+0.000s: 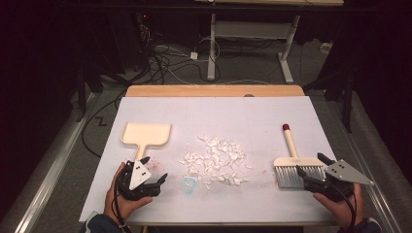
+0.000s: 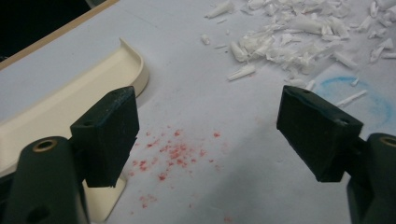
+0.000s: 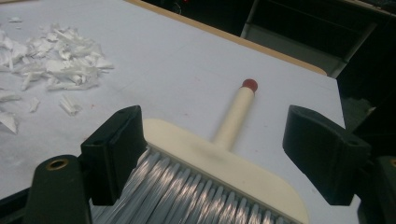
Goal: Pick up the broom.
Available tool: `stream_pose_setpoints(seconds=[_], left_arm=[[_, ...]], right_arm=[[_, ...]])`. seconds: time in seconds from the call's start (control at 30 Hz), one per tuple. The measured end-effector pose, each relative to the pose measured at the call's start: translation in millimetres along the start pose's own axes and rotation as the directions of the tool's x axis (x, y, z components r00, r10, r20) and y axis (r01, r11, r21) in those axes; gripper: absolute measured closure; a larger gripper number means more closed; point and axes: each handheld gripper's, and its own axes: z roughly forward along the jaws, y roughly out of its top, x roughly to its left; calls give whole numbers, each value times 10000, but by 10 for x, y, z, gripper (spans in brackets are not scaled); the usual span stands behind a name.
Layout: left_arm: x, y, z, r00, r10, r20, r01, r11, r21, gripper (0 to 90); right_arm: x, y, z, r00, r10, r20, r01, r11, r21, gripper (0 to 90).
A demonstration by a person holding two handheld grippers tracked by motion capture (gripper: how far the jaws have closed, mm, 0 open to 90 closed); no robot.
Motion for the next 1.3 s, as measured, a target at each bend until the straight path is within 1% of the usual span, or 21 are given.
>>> stream_pose_setpoints(seconds=[0.23,0.3,0.37,0.43,0.47,0.5,0.53,0.57,0.6,0.63,0.73,0.8,0.83,0.9,1.03,1.07,1.1,1.13,1.2,1.23,1.3], left_arm=[[-7,-2,-8,9999,105,-9,-105,9999,42,203],[-10,-3,-10,9999,130,-14,-130,9999,23,202],[-15,-6,-12,9998,185,-23,-185,9998,63,202],[-19,-4,-15,9998,208,-27,-208,9998,57,201],[-23,-3,-17,9997,228,-40,-228,9997,70,201],[-31,-4,-16,9997,243,-46,-243,9997,98,201],[-31,-4,-16,9997,243,-46,-243,9997,98,200],[-32,-4,-14,9997,252,-52,-252,9996,121,200],[-32,-3,-11,9997,252,-56,-251,9996,136,199],[-29,-1,-8,9997,257,-56,-256,9996,135,199],[-21,-1,11,9997,233,-15,-232,9996,164,199],[-21,-1,21,9997,238,-6,-238,9995,217,199],[-22,-1,25,9997,248,-2,-248,9994,231,199],[-27,-3,26,9996,269,3,-269,9993,252,199],[-19,-18,24,9998,209,6,-209,9994,285,199],[-19,-18,24,9998,209,6,-209,9994,285,199],[-19,-25,28,9998,186,12,-187,9993,335,199],[-19,-25,28,9998,186,12,-187,9993,335,199],[-32,-24,36,9997,236,15,-236,9989,406,199],[-32,-24,36,9997,236,15,-236,9989,406,199],[-54,-14,44,9995,318,14,-319,9984,468,199]], right_arm=[[-17,8,19,9999,151,-3,-151,9999,70,214],[-26,19,37,9998,197,-42,-196,9994,285,216],[-46,48,52,9992,403,-27,-402,9983,429,223],[-79,101,74,9990,414,141,-423,9960,783,244],[-104,128,88,9984,551,154,-562,9948,850,246],[-136,156,100,9976,688,-26,-683,9939,868,258],[-166,192,129,9970,768,-1,-763,9911,1094,270],[-166,192,129,9970,768,-1,-763,9911,1094,270],[-235,268,211,9953,960,-77,-940,9853,1425,291],[-262,306,262,9936,1126,-5,-1109,9792,1697,294],[-337,398,463,9853,1707,-96,-1625,9526,2570,327],[-373,435,643,9805,1960,-93,-1824,9279,3251,336],[-384,444,737,9786,2060,-37,-1912,9149,3555,357],[-394,438,921,9806,1951,200,-1861,8939,4078,378],[-427,327,1213,9755,2178,326,-2035,8346,5119,445],[-427,327,1213,9755,2178,326,-2035,8346,5119,445],[-454,253,1304,9697,2442,-17,-2021,8060,5563,503],[-471,253,1305,9690,2469,38,-2085,8099,5483,534],[-460,267,1312,9750,2221,-60,-1813,8109,5564,570],[-448,267,1313,9758,2183,-80,-1773,8128,5549,594],[-455,267,1320,9752,2209,-126,-1770,8134,5541,602]])
